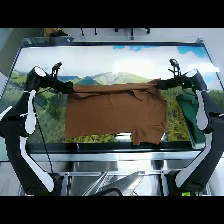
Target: Fold the shirts.
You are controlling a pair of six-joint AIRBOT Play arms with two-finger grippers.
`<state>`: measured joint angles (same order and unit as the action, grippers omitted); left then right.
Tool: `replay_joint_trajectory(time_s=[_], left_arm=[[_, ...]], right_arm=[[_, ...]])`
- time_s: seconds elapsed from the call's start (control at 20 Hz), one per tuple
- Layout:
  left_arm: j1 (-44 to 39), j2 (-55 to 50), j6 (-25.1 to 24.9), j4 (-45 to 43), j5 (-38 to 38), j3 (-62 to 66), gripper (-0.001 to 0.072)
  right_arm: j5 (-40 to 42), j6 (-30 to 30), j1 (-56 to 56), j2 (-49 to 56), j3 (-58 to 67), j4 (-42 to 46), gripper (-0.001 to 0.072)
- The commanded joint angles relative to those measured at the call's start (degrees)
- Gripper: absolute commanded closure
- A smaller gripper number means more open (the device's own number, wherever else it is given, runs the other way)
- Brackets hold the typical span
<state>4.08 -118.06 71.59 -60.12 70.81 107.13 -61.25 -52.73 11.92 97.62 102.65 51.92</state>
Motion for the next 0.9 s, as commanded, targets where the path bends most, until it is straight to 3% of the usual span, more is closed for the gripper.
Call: replay_joint_trajectory(time_s=[0.0,0.1,0.15,0.2,0.25,0.3,0.4,0.6,0.75,0.85], left_arm=[[-1.1,0.0,0.0,-1.9,-2.9,-1.4,0.0688],[-1.2,0.0,0.0,-1.6,-2.8,-1.3,0.0686],[-1.2,0.0,0.0,-1.6,-2.2,-1.3,0.0685],[-1.2,0.0,0.1,-1.6,-1.2,-1.3,0.0659],[-1.1,0.0,0.1,-1.7,0.8,-0.8,0.0323],[-0.8,0.0,1.1,-1.7,2.6,0.0,0.0027],[0.7,0.0,4.5,-1.7,8.4,3.8,0.001],[5.1,1.3,10.1,-1.8,22.1,10.5,0.0011],[8.3,8.3,10.5,-1.9,23.6,-0.3,0.0011],[10.5,15.0,8.4,-1.9,20.4,-13.3,0.0011]], right_arm=[[-0.9,-0.4,-0.1,0.3,-0.8,1.4,0.0697],[-0.9,-0.5,-0.1,0.3,-0.8,1.4,0.0692],[-0.9,-0.9,-0.1,0.2,-0.8,1.4,0.0653],[-1.0,-1.8,-0.1,0.1,-0.8,1.4,0.053],[-1.2,-2.2,-0.1,-0.2,-0.8,1.4,0.0472],[-1.4,-2.7,0.0,-1.0,-0.8,1.5,0.0472],[-1.9,-7.0,0.4,-3.7,-0.8,4.7,0.0471],[-4.6,-21.9,0.5,-11.8,-0.8,21.4,0.0464],[-12.1,-26.7,0.5,-15.9,-1.6,26.5,0.0467],[-16.2,-26.8,0.5,-18.0,-4.3,26.6,0.0473]])
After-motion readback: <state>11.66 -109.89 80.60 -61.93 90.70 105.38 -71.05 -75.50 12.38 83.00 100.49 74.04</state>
